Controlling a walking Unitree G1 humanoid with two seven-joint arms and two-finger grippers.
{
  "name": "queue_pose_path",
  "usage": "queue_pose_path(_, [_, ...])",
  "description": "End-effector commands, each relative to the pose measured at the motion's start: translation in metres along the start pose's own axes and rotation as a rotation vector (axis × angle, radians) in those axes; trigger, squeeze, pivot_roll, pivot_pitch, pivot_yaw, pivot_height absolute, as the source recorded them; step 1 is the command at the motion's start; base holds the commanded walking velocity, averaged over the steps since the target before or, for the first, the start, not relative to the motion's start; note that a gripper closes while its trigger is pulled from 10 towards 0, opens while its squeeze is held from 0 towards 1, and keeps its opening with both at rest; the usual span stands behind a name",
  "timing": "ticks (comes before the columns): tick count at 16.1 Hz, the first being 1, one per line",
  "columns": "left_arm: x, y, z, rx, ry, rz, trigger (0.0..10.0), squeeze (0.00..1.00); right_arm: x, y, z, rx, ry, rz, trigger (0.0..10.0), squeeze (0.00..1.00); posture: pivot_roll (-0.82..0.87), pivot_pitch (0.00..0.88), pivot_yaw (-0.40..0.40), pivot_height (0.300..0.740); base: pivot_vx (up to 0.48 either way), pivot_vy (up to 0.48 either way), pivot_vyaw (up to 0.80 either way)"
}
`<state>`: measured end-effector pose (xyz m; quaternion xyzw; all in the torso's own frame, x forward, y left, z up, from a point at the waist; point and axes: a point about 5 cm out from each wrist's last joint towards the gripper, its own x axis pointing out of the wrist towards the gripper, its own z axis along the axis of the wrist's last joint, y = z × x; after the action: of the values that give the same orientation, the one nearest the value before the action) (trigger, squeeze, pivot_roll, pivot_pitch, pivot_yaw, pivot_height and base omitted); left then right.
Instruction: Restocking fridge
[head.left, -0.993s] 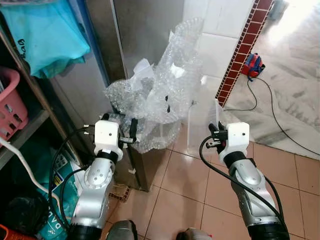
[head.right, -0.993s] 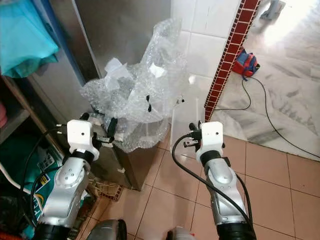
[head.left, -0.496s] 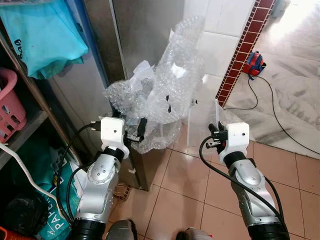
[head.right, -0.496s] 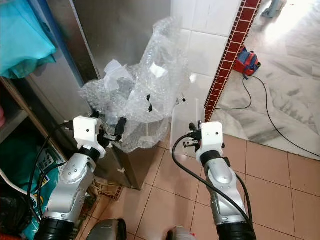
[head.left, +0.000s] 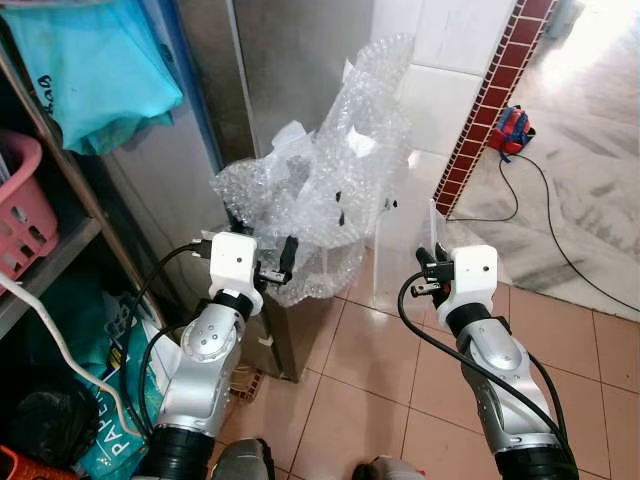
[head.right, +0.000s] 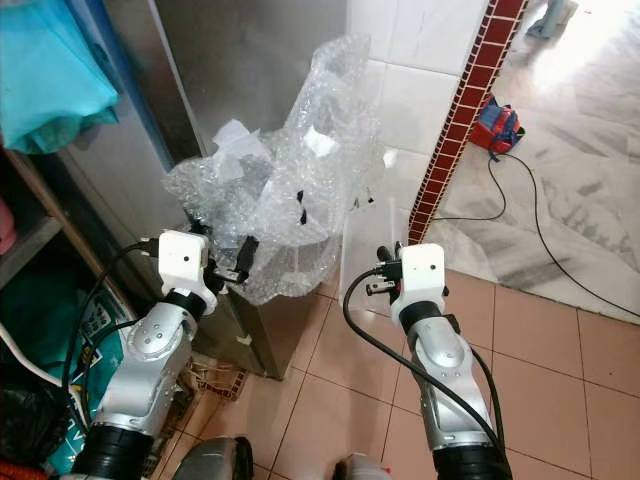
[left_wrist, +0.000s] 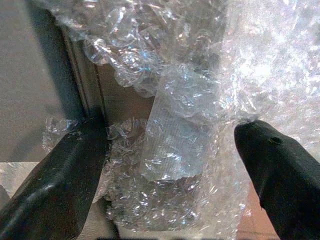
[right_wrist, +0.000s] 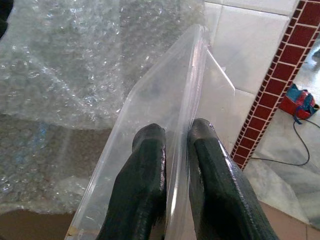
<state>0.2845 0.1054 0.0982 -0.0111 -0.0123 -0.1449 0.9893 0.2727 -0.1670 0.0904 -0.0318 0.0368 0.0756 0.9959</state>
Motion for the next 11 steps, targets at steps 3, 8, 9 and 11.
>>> queue_pose_path(3, [0.012,-0.030,0.001,-0.064,-0.007,-0.213,10.0,0.00,0.001,0.007,0.004,0.028,-0.014,0.052,10.0,0.00,0.00,0.039,-0.008,0.740,0.000,0.000,0.00])
queue_pose_path(8, [0.012,-0.041,-0.006,-0.051,0.024,-0.342,10.0,0.00,-0.005,-0.011,0.006,-0.064,-0.025,-0.092,10.0,0.00,0.00,0.038,-0.004,0.740,0.000,0.000,0.00])
queue_pose_path(9, [0.010,-0.043,-0.008,-0.044,0.030,-0.363,10.0,0.00,-0.012,-0.022,0.004,-0.100,-0.017,-0.190,10.0,0.00,0.00,0.039,-0.003,0.740,0.000,0.000,0.00])
queue_pose_path(11, [0.010,-0.047,-0.009,-0.052,0.028,-0.380,10.0,0.00,-0.018,-0.029,0.000,-0.103,0.011,-0.243,10.0,0.00,-0.01,0.039,0.000,0.740,0.000,0.000,-0.40])
